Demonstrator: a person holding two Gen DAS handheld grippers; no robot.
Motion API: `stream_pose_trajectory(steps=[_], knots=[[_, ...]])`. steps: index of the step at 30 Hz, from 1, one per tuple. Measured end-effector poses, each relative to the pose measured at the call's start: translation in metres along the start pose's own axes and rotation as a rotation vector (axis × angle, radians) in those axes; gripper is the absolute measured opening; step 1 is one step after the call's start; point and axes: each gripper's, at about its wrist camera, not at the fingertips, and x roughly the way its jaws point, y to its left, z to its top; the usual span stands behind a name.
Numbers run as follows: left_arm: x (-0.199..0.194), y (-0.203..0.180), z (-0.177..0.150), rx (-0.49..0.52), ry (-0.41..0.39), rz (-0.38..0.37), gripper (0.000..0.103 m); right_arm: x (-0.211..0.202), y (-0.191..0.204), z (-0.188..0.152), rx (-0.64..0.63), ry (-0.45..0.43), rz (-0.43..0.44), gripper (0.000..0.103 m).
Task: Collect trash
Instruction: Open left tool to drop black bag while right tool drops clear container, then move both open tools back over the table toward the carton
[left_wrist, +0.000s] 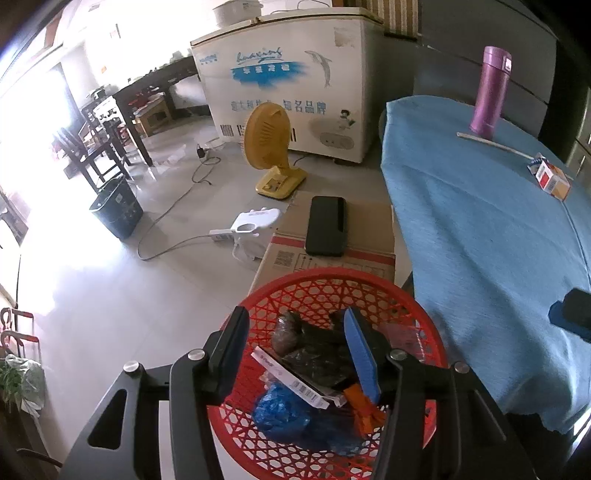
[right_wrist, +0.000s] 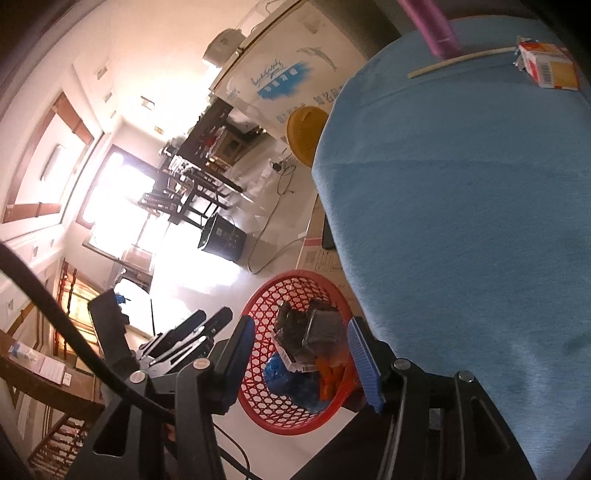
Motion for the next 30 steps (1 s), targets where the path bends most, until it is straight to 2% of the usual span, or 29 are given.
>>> stream_pose_trajectory(steps=[21,30], knots=[[-0.013,-0.049,-0.001,0.119,-0.005,-0.042,0.056,-0.059,-0.045,0.015,0.119,-0.153,-0.003,0.056],[-0.013,-0.072,0.003,0.168,0.011,-0.038,0.056,-0.096,-0.087,0.021,0.187,-0.239,-0.022,0.056]])
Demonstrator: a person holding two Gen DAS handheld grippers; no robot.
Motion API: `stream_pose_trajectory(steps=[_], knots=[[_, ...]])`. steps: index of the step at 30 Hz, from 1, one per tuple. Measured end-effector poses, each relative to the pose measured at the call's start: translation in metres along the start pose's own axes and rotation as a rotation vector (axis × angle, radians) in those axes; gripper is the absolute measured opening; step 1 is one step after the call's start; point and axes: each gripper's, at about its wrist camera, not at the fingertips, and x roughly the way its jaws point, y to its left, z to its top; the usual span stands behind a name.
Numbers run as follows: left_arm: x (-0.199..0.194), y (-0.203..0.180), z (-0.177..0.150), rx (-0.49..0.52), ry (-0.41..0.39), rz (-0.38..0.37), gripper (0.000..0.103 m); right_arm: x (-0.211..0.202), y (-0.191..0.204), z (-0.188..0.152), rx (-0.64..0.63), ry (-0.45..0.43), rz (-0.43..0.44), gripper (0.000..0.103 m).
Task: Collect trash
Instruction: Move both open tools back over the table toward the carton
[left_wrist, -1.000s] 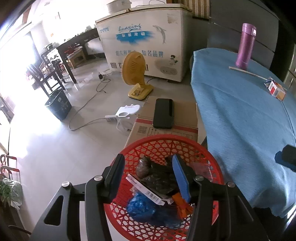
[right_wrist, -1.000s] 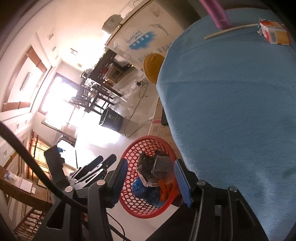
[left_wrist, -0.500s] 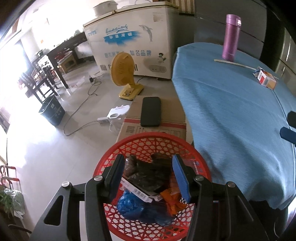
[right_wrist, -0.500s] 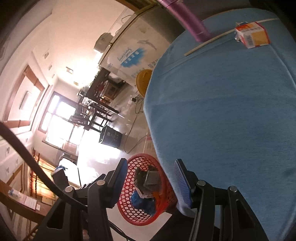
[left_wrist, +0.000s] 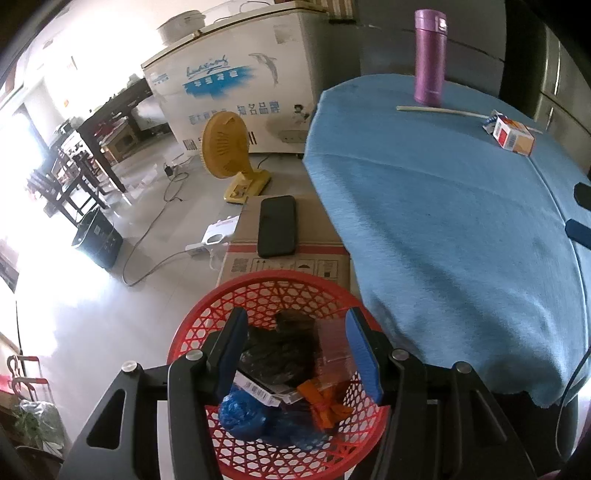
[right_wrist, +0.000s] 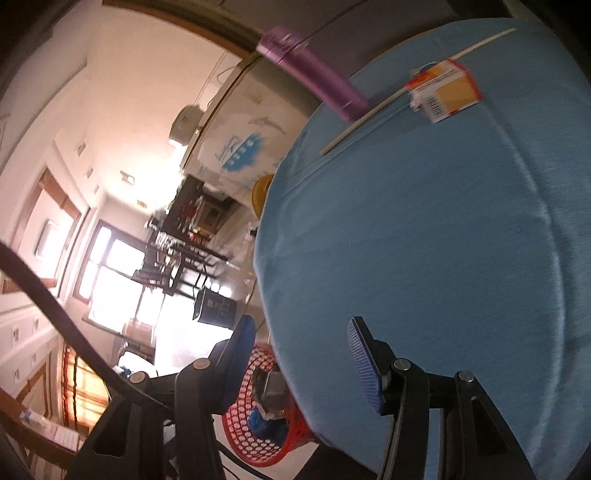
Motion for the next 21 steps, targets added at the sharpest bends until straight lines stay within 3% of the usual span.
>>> stream_pose_trajectory(steps=[10,13,21], knots=[[-0.013,-0.055,0.039,0.12,-0.049,-0.054,0.057,-0.042,-0.062,0.029,0.091,-0.127,-0.026,0.056],[-0.017,-0.084,0.06,0.175,-0.073,-0.106,0.065,-0.058,-0.085,0.039,0.108,-0.181,-0.05,0.056],[-0.01,-0.17,0.125,0.331,-0.149,-0.246,0.066,-0.101,-0.155,0.073,0.142,-0.359,-0.15,0.056]])
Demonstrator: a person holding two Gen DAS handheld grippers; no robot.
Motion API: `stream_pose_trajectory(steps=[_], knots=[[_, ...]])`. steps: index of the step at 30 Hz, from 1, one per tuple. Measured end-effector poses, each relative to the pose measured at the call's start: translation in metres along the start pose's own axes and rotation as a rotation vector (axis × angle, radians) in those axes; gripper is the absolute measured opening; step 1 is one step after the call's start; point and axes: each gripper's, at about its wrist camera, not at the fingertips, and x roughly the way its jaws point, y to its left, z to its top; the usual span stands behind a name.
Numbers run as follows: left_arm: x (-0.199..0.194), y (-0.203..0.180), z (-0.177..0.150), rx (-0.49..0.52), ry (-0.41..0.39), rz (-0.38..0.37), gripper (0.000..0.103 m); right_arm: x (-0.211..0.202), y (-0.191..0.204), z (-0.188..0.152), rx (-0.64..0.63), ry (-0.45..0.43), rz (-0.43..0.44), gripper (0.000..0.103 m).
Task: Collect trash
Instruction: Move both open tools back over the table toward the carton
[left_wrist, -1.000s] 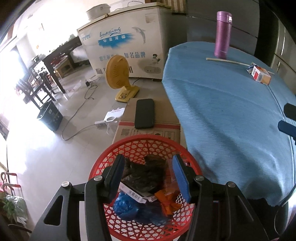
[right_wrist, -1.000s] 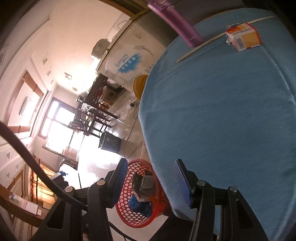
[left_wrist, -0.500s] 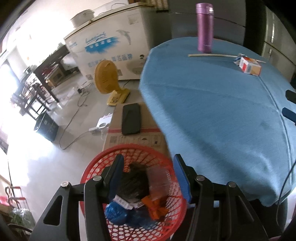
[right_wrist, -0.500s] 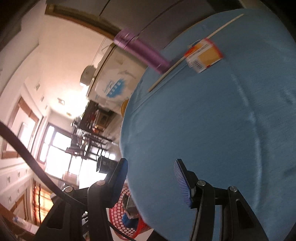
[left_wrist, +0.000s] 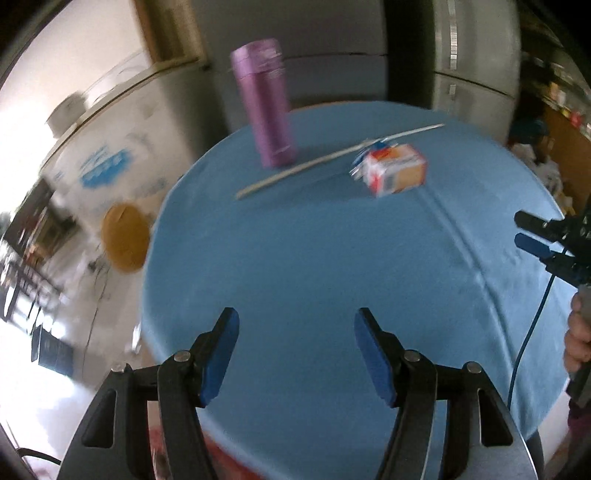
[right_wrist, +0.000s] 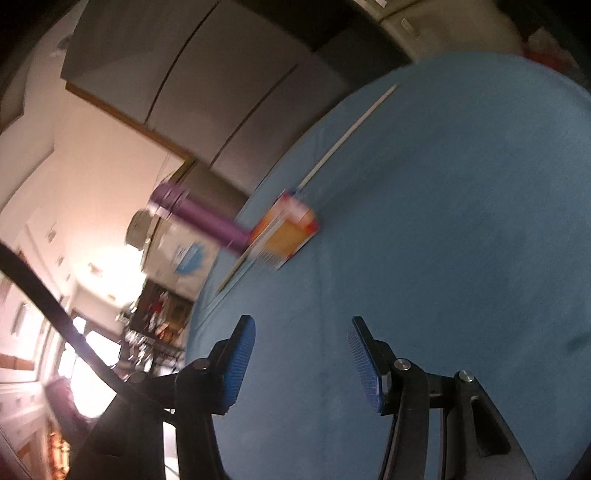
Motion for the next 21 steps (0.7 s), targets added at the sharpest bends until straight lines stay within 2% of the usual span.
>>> stream_pose_trajectory(steps=[7,12,16,21], knots=[[0.042,-0.056,0.07,0.18,-0.11,-0.088,0.066,-0.008,-0.031,0.023,-0.017,-0.142,-0.053,0.056],[0.074,-0.079,0.112,0.225,-0.155,-0.151,0.066,-0.007,-0.029,0.026,-0.064,-0.189,-0.062,0.057],[0.104,-0.091,0.132,0.284,-0.128,-0.214,0.068,-0.001,-0.04,0.029,-0.025,-0.14,-0.057,0.057],[0.14,-0.105,0.155,0.401,-0.063,-0.267,0.068,-0.001,-0.057,0.033,0.07,-0.127,-0.022,0.057]])
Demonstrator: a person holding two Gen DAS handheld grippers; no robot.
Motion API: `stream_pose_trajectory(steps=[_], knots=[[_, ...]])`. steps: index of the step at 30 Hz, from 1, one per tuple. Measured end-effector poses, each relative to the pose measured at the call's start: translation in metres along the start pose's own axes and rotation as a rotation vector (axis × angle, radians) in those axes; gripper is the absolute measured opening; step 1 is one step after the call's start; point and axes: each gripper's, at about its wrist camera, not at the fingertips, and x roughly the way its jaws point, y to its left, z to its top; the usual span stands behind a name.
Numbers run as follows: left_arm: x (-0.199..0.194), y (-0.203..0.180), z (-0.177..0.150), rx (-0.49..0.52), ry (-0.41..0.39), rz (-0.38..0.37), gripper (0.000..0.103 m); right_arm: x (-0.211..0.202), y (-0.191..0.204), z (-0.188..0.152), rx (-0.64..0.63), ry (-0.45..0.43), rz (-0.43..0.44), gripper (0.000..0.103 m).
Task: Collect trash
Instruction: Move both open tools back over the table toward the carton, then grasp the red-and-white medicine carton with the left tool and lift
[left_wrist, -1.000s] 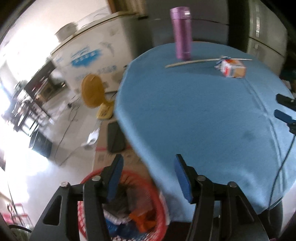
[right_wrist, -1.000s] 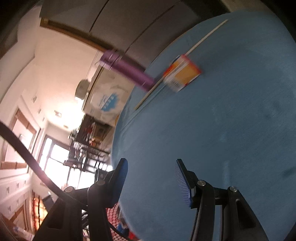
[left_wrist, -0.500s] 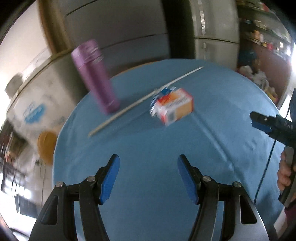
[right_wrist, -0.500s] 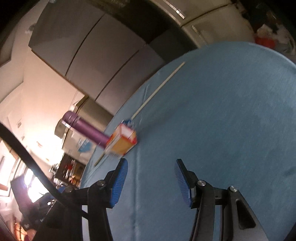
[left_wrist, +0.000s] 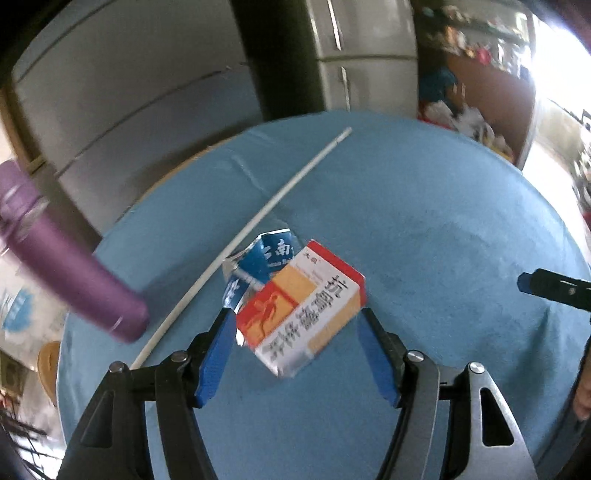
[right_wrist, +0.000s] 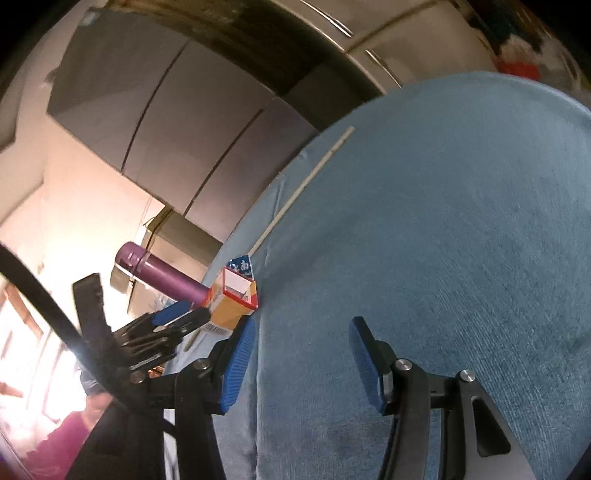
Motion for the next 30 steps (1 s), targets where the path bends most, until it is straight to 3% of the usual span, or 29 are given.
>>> stream_pose_trajectory(steps=[4,10,13,17,23,26,30], knots=[[0.01,0.001,0.008,0.066,0.016,-0.093,0.072,0.001,-0.002,0.001,0.015,0.007,0.003,0.057],[0.015,-0.013,0.01,0.198,0.013,-0.122,0.078,0.006,-0.001,0.001,0.017,0.013,0.004,0.057],[0.014,-0.015,0.01,0.197,0.004,-0.139,0.078,0.008,0.0,0.001,0.014,0.013,0.0,0.057],[0.016,-0.004,0.014,0.191,0.009,-0.099,0.078,0.008,0.001,0.001,0.009,0.013,-0.005,0.057],[0.034,0.01,0.016,0.122,0.088,-0.128,0.078,0.009,0.001,0.001,0.008,0.009,-0.009,0.057],[0.036,0.004,0.012,0.124,0.085,-0.11,0.077,0.009,0.001,0.001,0.009,0.004,-0.013,0.057],[0.032,-0.004,0.003,0.08,0.098,-0.101,0.052,0.008,0.0,0.002,0.014,-0.004,-0.011,0.057]])
